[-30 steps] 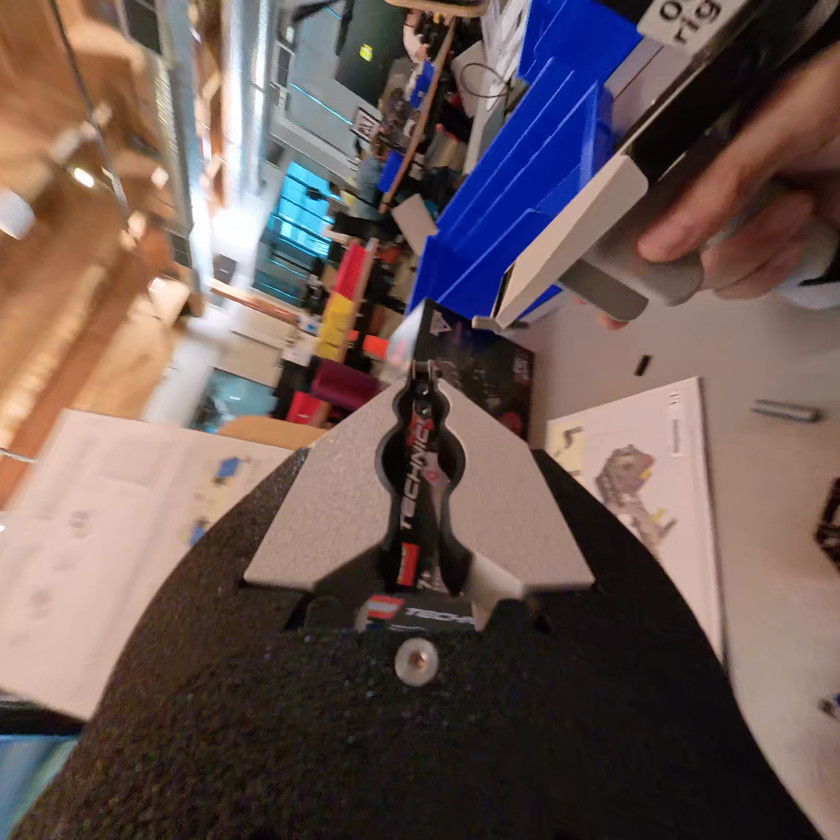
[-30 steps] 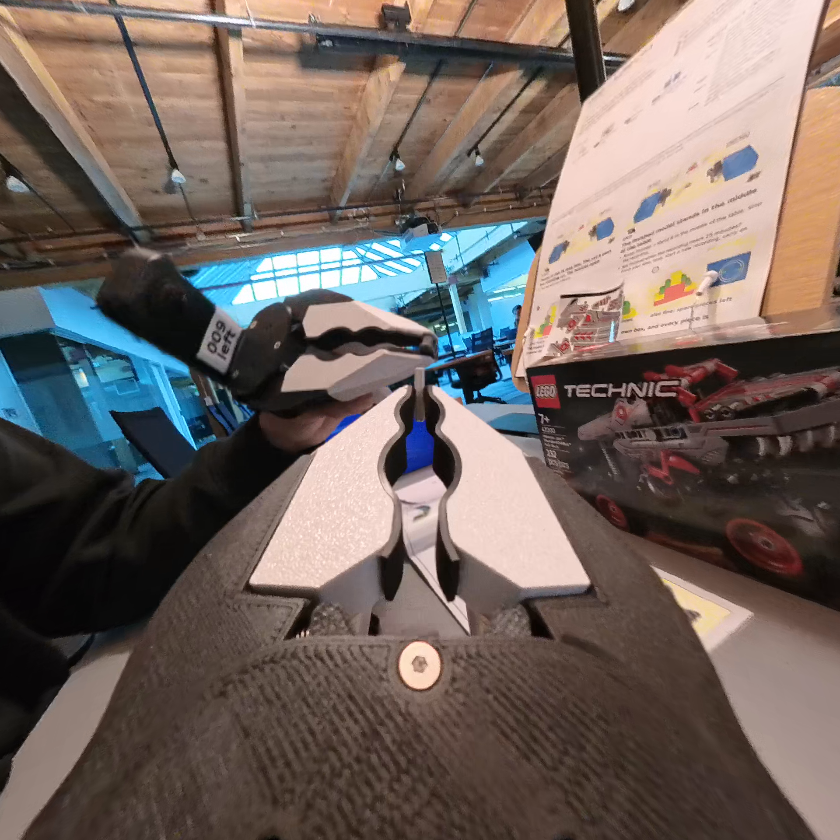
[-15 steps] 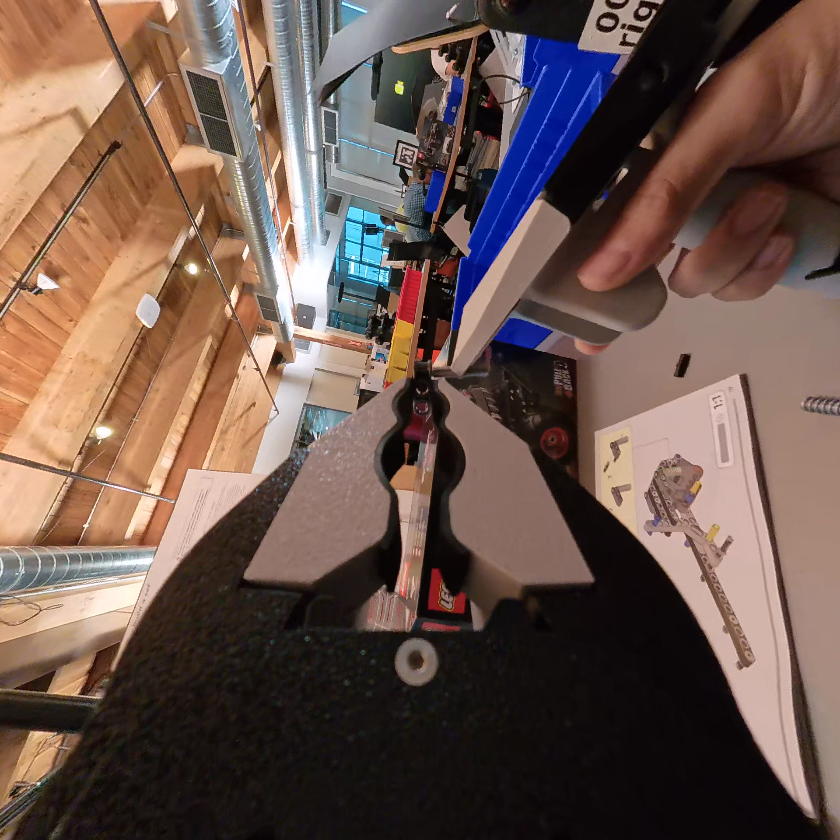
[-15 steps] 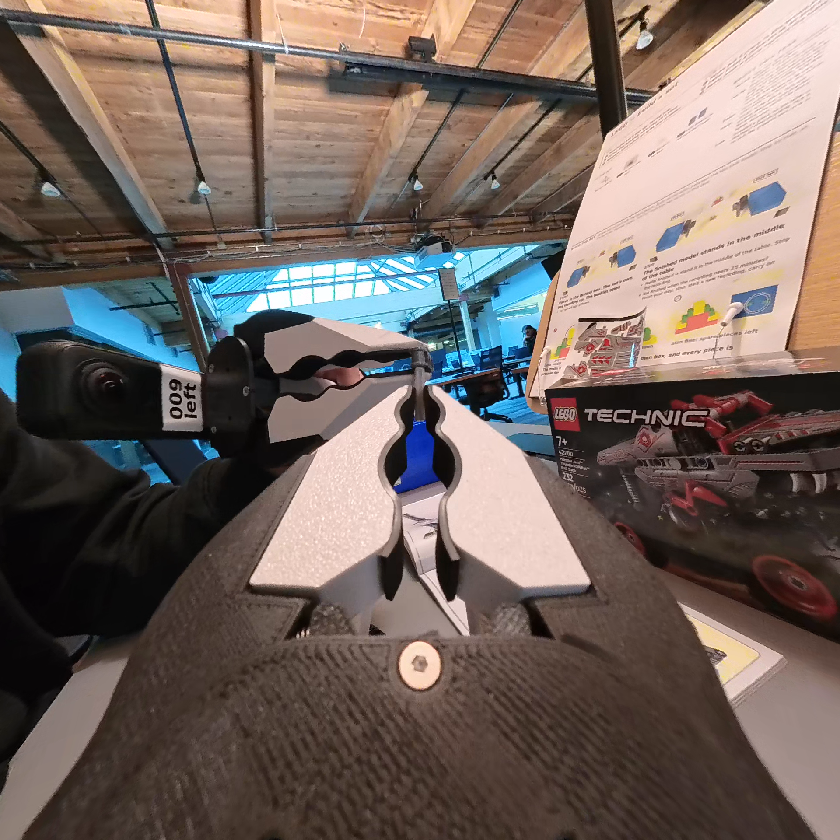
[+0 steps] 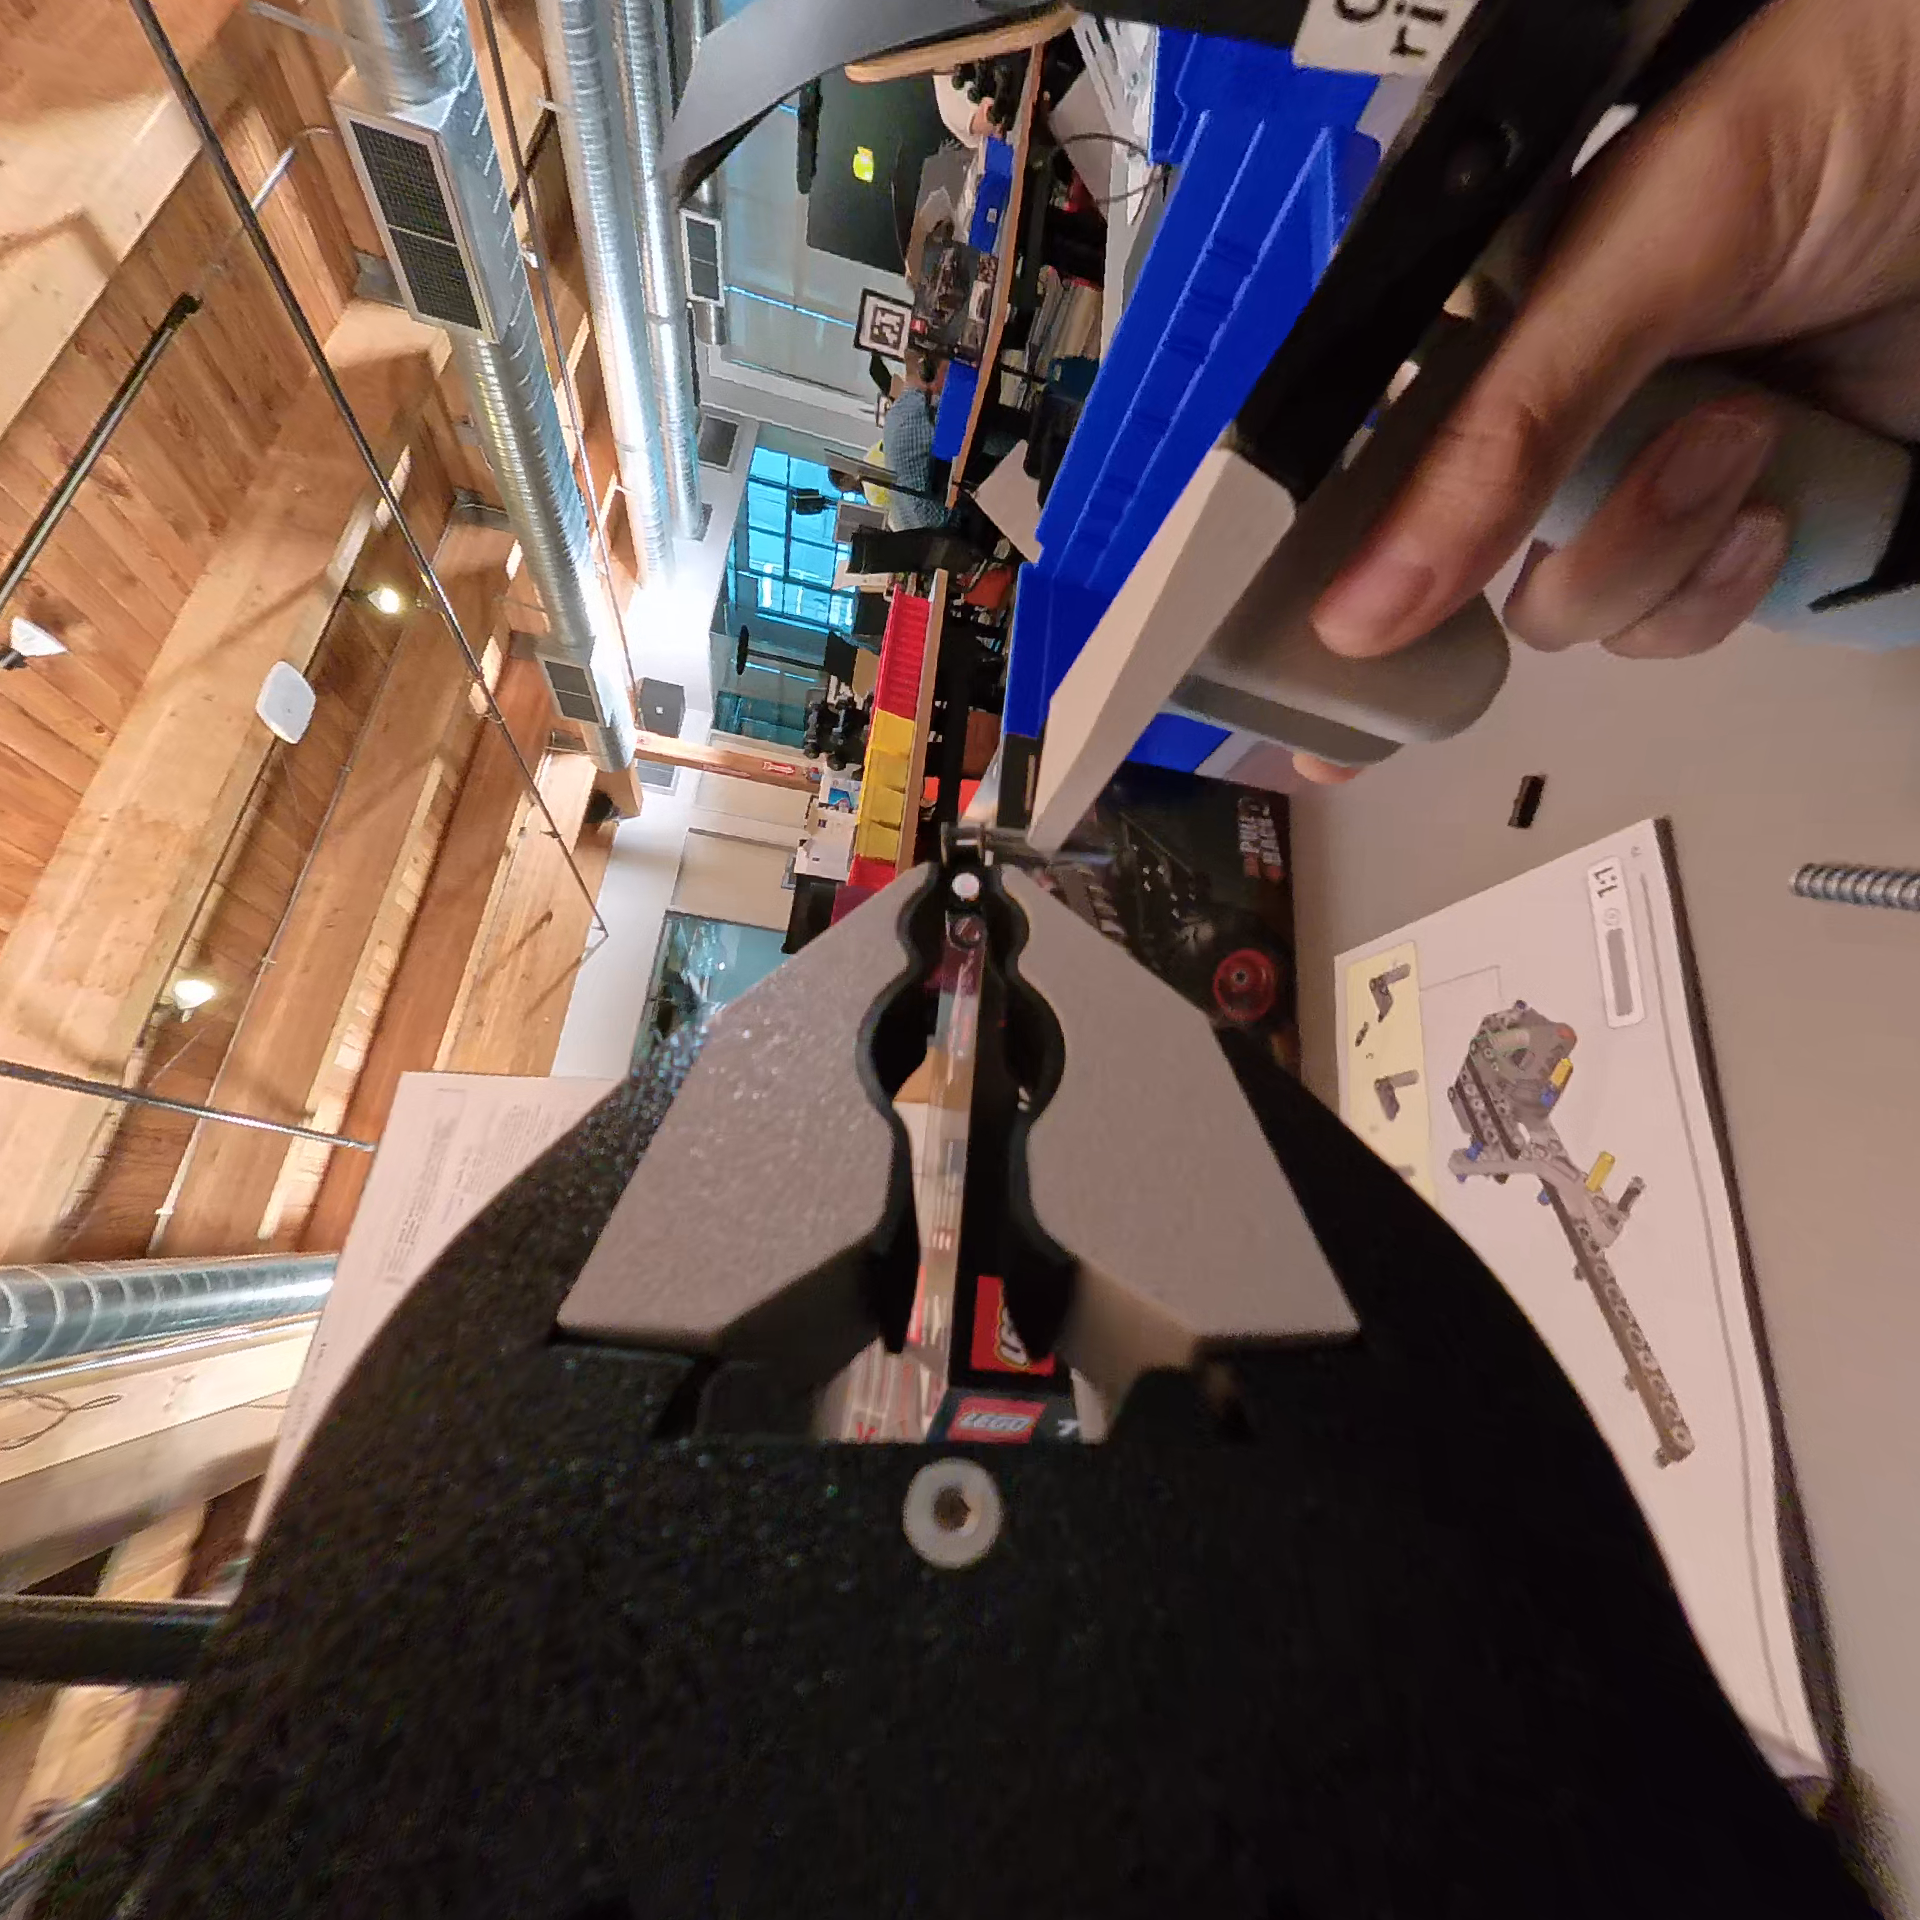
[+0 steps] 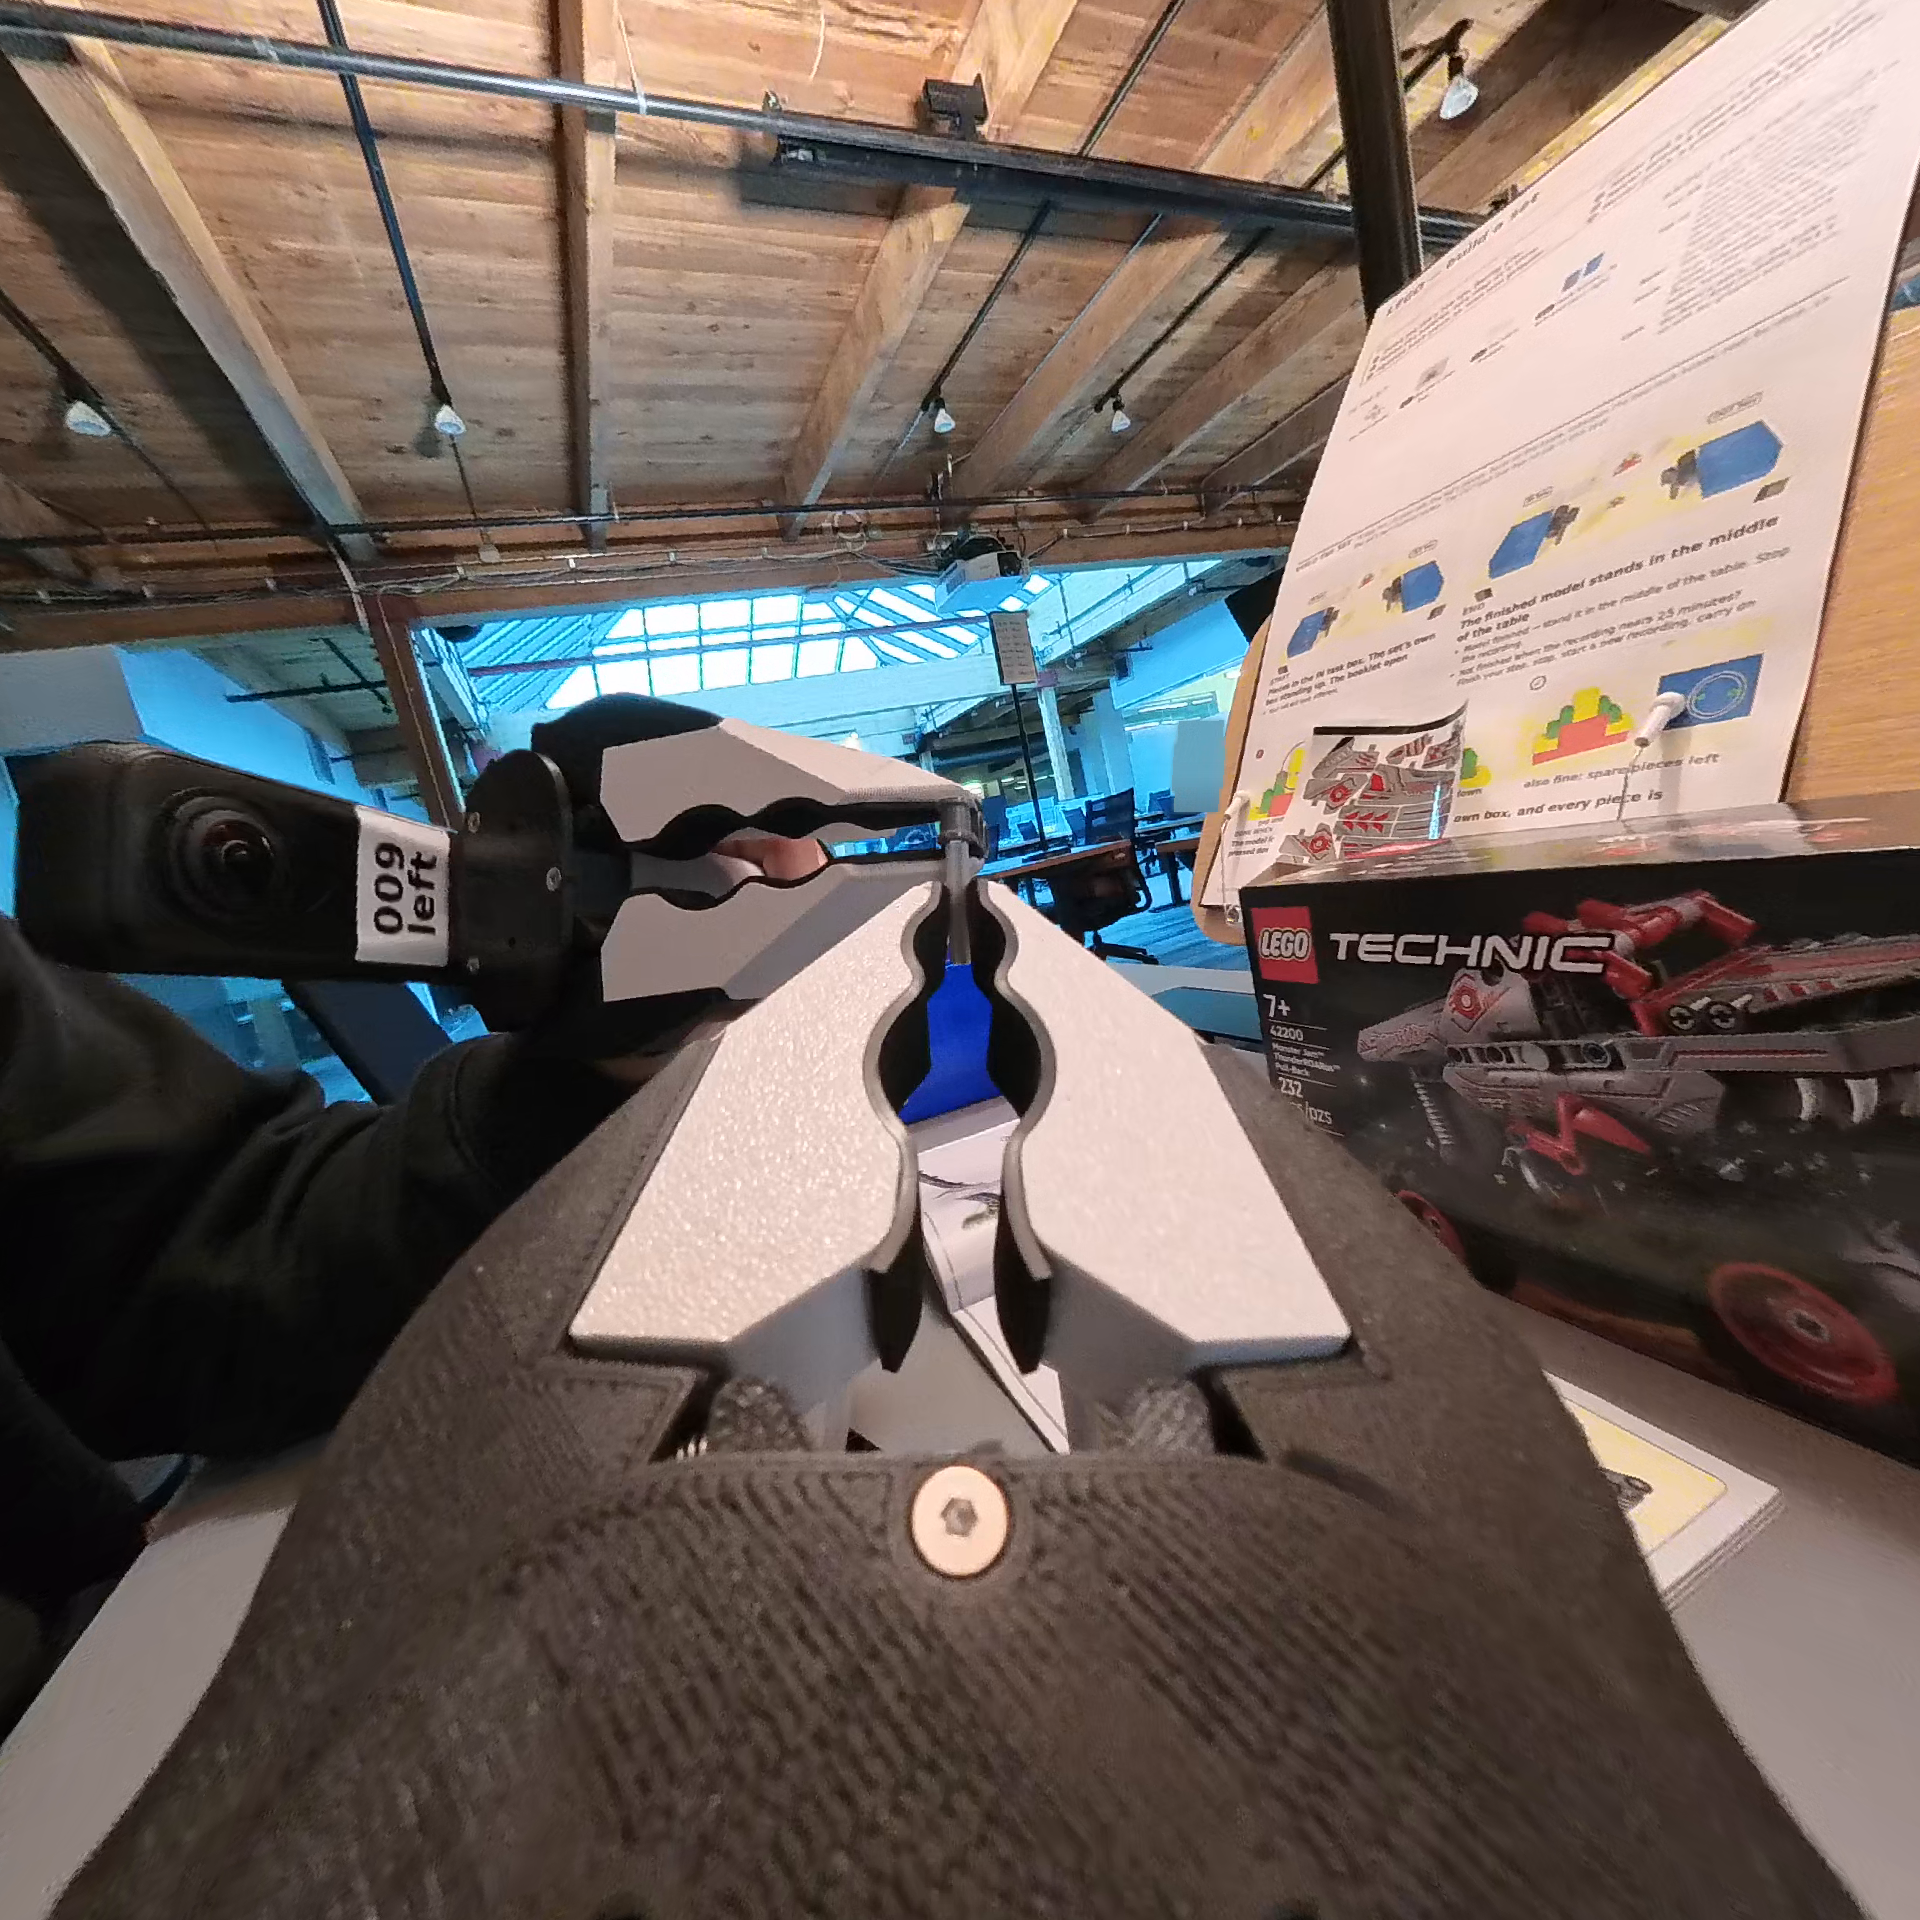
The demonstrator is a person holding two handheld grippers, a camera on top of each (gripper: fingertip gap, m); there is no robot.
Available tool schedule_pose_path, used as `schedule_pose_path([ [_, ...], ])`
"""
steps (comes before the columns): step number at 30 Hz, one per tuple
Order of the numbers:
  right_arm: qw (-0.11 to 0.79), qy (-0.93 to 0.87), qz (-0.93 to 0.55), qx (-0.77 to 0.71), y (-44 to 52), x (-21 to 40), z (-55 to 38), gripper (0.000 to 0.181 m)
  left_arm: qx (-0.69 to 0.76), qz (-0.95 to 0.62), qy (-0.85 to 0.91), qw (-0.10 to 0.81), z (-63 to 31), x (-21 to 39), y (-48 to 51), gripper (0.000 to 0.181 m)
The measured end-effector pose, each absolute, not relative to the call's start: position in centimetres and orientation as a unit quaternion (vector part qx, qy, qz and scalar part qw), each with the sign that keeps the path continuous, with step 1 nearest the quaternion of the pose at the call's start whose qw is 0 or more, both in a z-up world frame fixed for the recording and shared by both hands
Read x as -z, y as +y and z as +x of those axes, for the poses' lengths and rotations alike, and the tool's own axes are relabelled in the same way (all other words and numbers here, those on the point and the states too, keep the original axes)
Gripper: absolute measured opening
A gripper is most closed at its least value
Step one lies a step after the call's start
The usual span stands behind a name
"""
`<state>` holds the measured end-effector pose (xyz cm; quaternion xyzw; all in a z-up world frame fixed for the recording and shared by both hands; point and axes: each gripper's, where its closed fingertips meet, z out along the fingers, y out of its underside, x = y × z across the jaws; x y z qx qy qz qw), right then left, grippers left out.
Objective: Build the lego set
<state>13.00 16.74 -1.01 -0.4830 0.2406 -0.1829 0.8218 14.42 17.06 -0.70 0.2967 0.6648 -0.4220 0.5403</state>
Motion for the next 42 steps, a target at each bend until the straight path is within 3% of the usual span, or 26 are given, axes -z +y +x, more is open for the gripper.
schedule_pose_path([
  [5,0.811,0.254,-0.493,0.185,16.9,1.7,13.4,0.002,0.358,0.332,0.652,0.58,14.4,1.2,17.0,0.004],
  [14,0.775,0.266,-0.54,0.192,17.5,3.0,13.9,0.002,0.288,0.358,0.679,0.573,15.0,2.5,17.7,0.004],
  [21,0.742,0.274,-0.57,0.221,17.5,3.6,14.2,0.002,0.332,0.319,0.708,0.536,15.1,2.9,17.4,0.004],
  [23,0.754,0.275,-0.557,0.215,17.4,3.3,14.1,0.002,0.372,0.281,0.722,0.512,15.0,2.5,17.3,0.009],
  [28,0.788,0.295,-0.514,0.169,17.1,2.9,14.2,0.002,0.343,0.295,0.683,0.574,15.1,2.3,16.7,0.004],
  [42,0.852,0.271,-0.445,0.037,17.3,1.5,13.1,0.002,0.425,0.301,0.67,0.529,14.2,1.0,17.1,0.004],
])
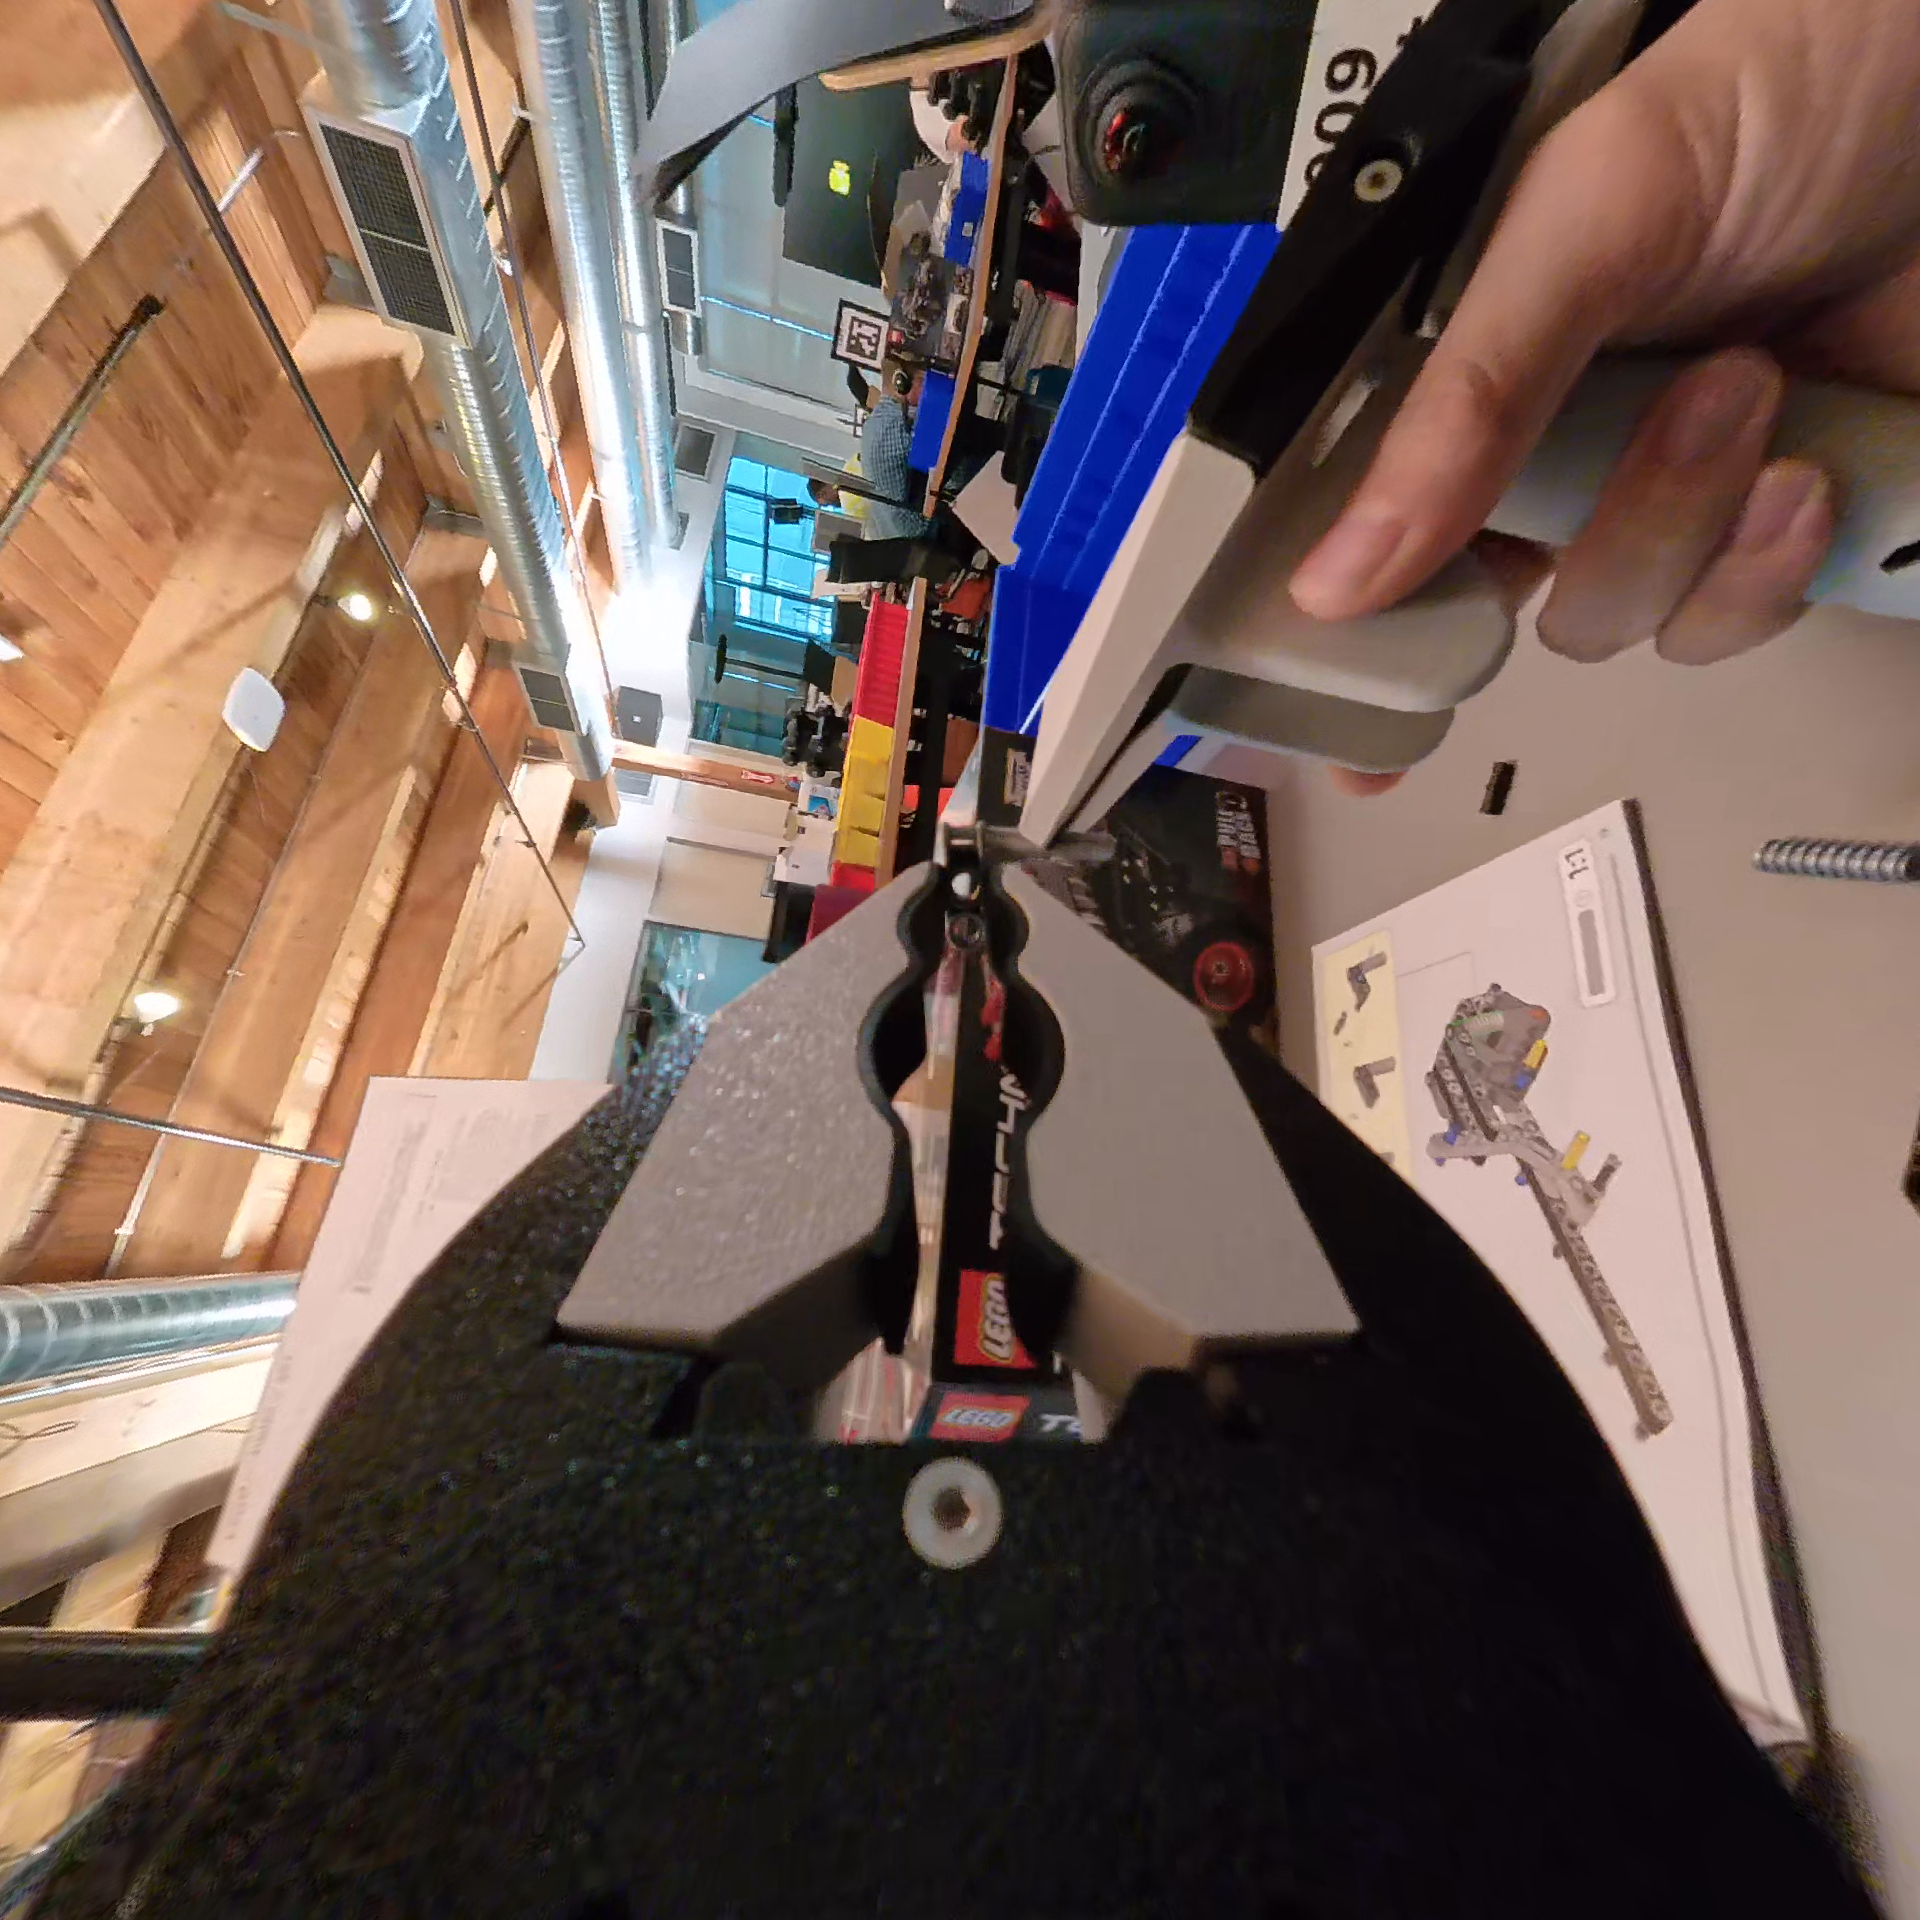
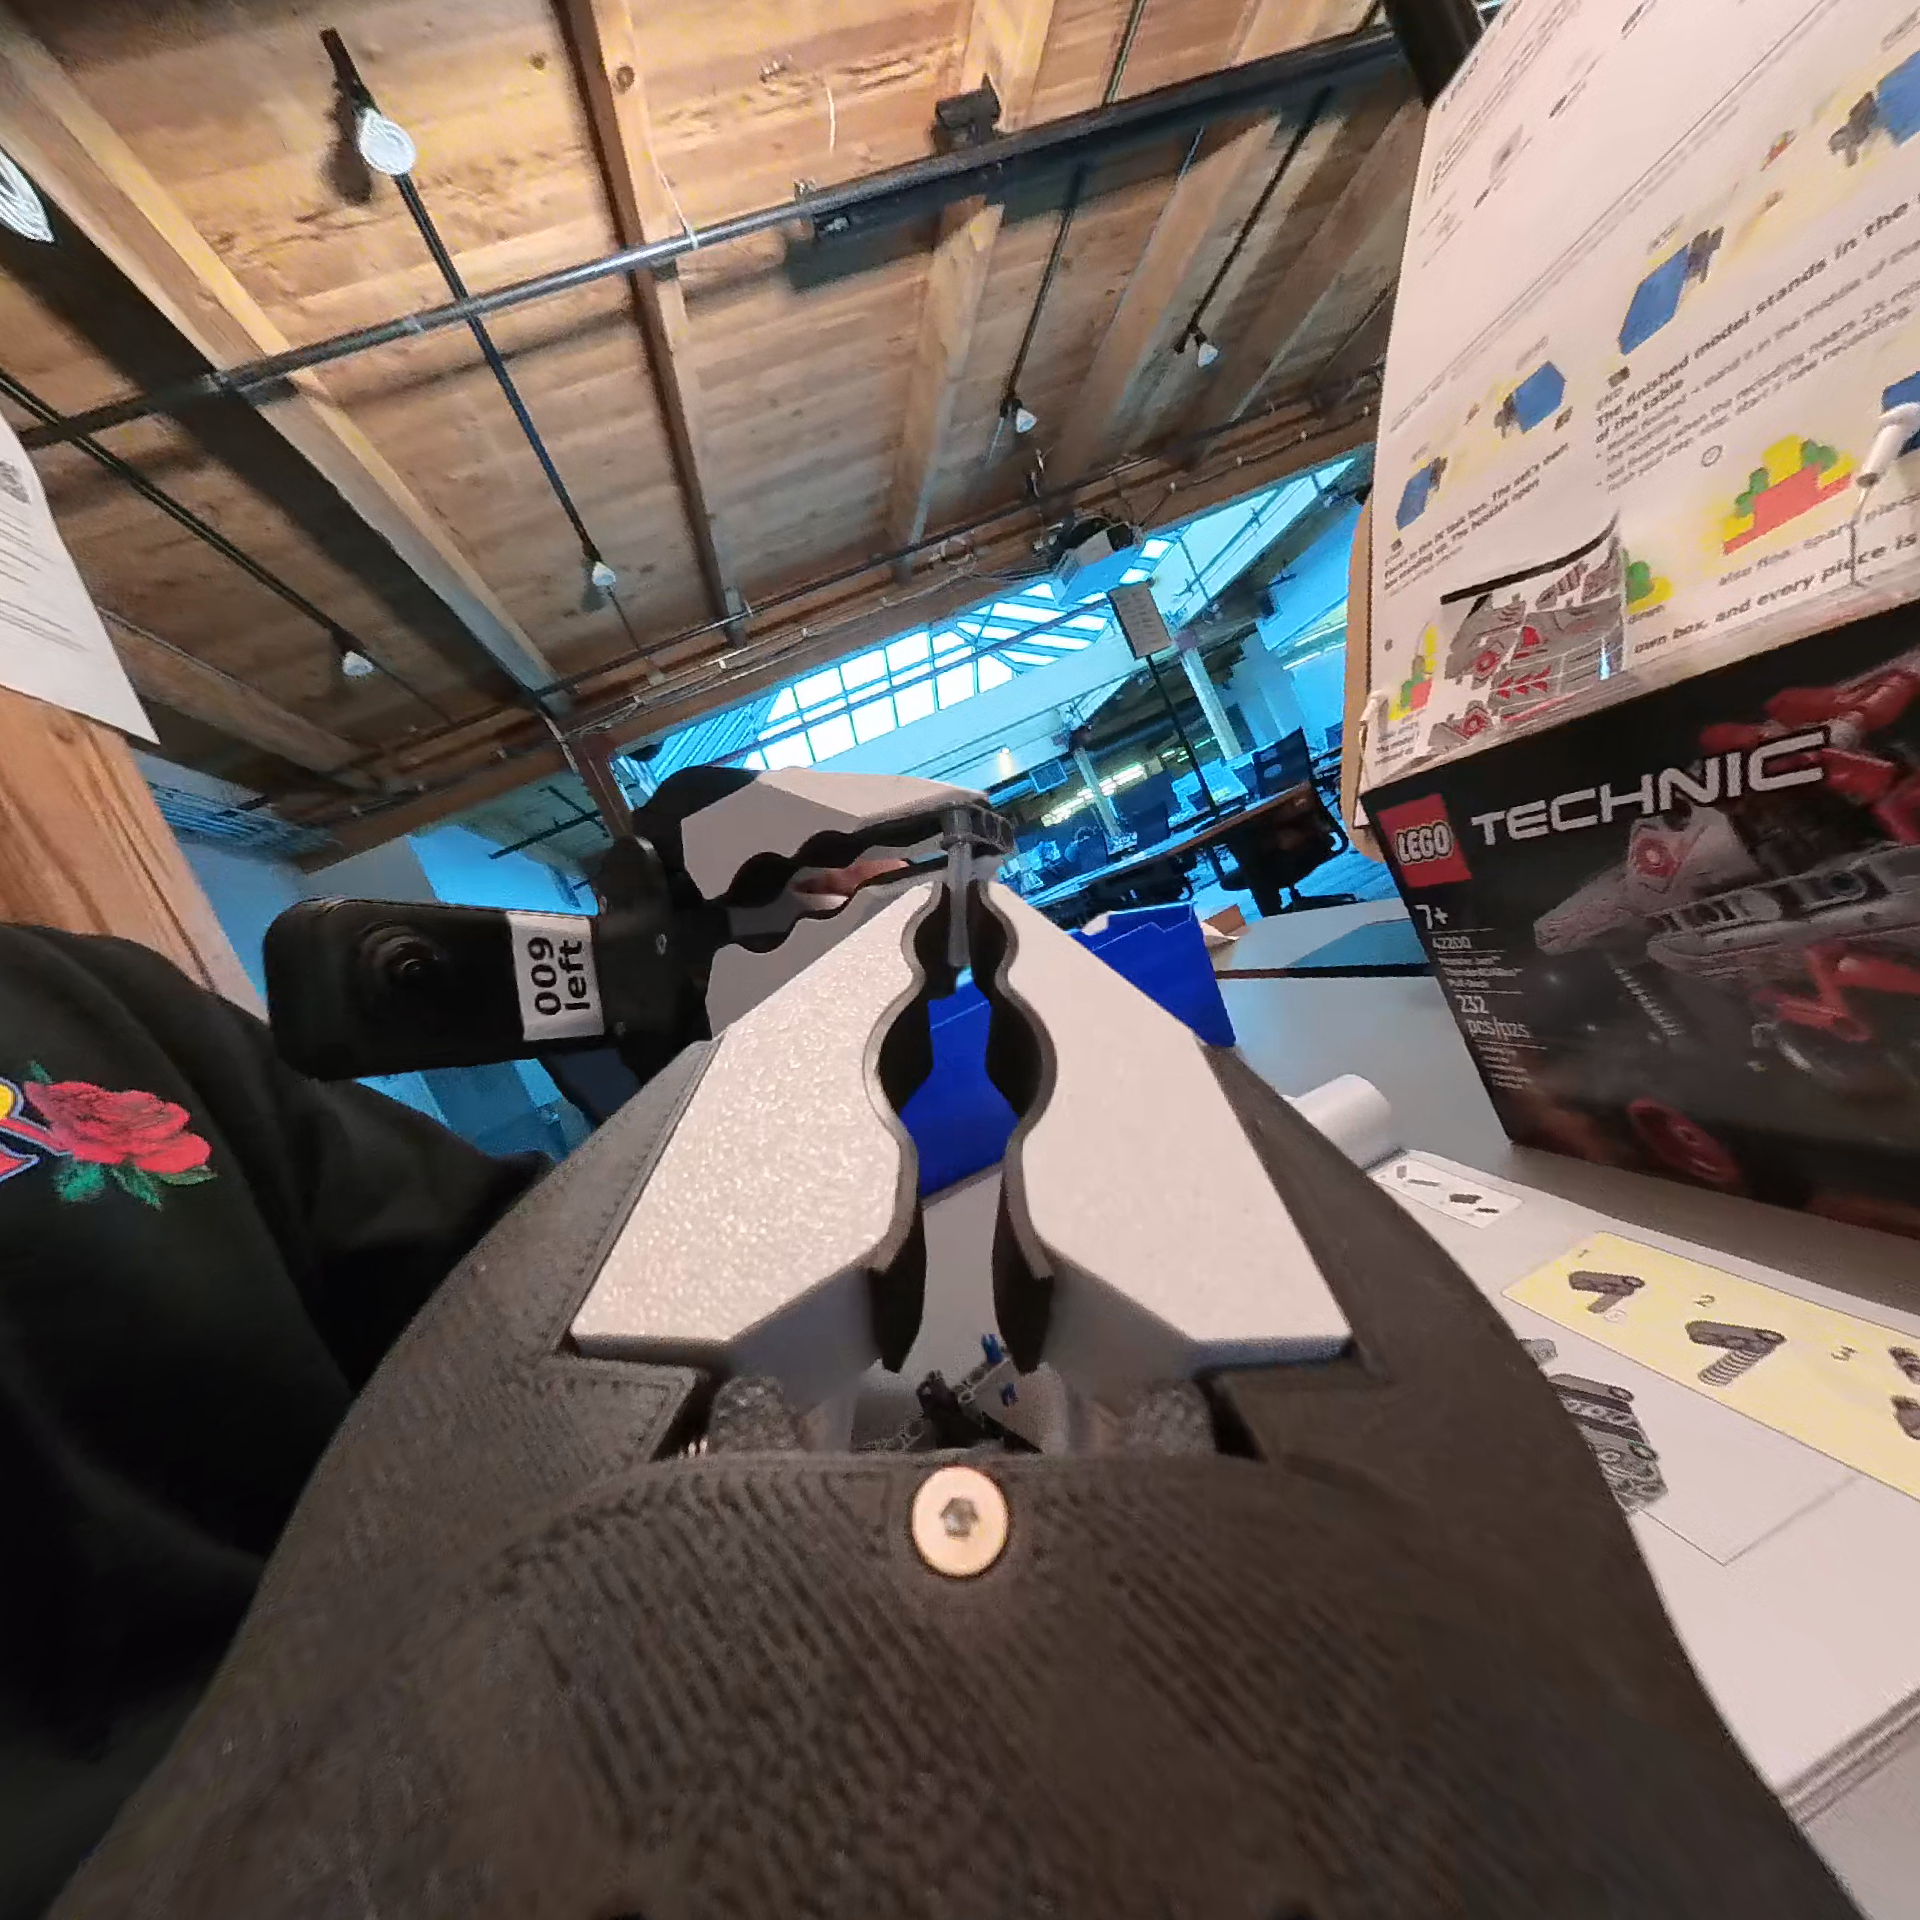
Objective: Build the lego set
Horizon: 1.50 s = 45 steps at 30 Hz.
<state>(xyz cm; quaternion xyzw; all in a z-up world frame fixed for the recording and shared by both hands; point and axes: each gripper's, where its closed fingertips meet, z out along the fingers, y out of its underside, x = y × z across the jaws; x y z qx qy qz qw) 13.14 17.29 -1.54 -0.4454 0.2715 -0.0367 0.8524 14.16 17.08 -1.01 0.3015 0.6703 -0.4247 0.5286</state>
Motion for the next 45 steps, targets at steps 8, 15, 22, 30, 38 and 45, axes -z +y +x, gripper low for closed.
schedule_pose_path([
  [8,0.814,0.294,-0.493,0.091,17.4,2.8,13.9,0.002,0.336,0.318,0.703,0.54,15.1,2.6,17.5,0.005],
  [15,0.735,0.289,-0.568,0.234,17.3,3.4,14.4,0.002,0.332,0.285,0.719,0.54,15.4,2.6,17.4,0.004],
  [22,0.807,0.307,-0.488,0.126,16.9,2.6,14.2,0.002,0.396,0.268,0.697,0.534,15.0,1.6,16.9,0.004],
  [30,0.841,0.281,-0.457,0.066,17.2,1.5,13.3,0.002,0.399,0.296,0.692,0.524,14.7,1.3,17.3,0.004],
  [38,0.746,0.285,-0.554,0.236,17.3,3.0,14.3,0.001,0.34,0.267,0.742,0.513,15.4,2.6,17.7,0.004],
  [45,0.667,0.29,-0.594,0.345,16.9,3.6,15.0,0.002,0.3,0.212,0.763,0.532,16.0,3.2,17.5,0.004],
])
